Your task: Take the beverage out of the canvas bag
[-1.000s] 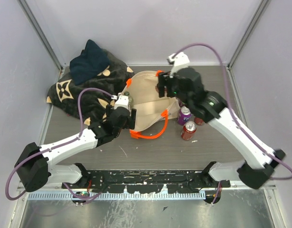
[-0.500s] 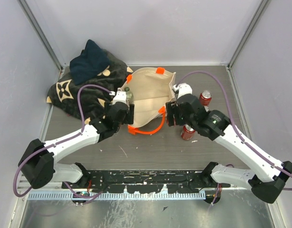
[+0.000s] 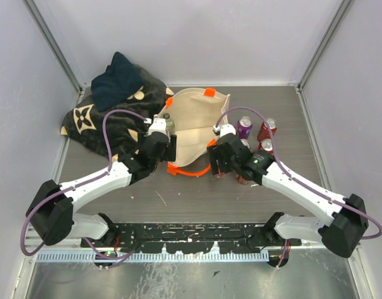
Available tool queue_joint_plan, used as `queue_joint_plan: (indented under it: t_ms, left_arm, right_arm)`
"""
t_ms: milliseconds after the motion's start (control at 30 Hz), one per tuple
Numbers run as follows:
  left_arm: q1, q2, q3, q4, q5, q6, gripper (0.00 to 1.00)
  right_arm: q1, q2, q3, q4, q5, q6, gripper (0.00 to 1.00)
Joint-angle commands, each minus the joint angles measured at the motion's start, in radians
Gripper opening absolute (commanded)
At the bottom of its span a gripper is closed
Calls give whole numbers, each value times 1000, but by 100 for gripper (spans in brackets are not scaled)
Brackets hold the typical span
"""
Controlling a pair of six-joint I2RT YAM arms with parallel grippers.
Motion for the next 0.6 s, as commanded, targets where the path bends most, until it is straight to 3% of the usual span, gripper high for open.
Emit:
queue_joint_plan:
  t_ms: [0,467,500,567]
  left_arm:
    - [9,-44,-7,6,-39,-8,98]
    - [10,-57,-25,-10,-42,-28,98]
    - [10,-56,-25,-12,-42,-29,98]
    - [10,-56,-26,-12,-41,-29,98]
  right_arm:
    - [-1,32,-31,221,31,-4,1]
    - [-60,109,-161,352,87,37,1]
    - [-61,110,-164,353,88,41,6]
    - [-61,114,-175,354,89,46,27]
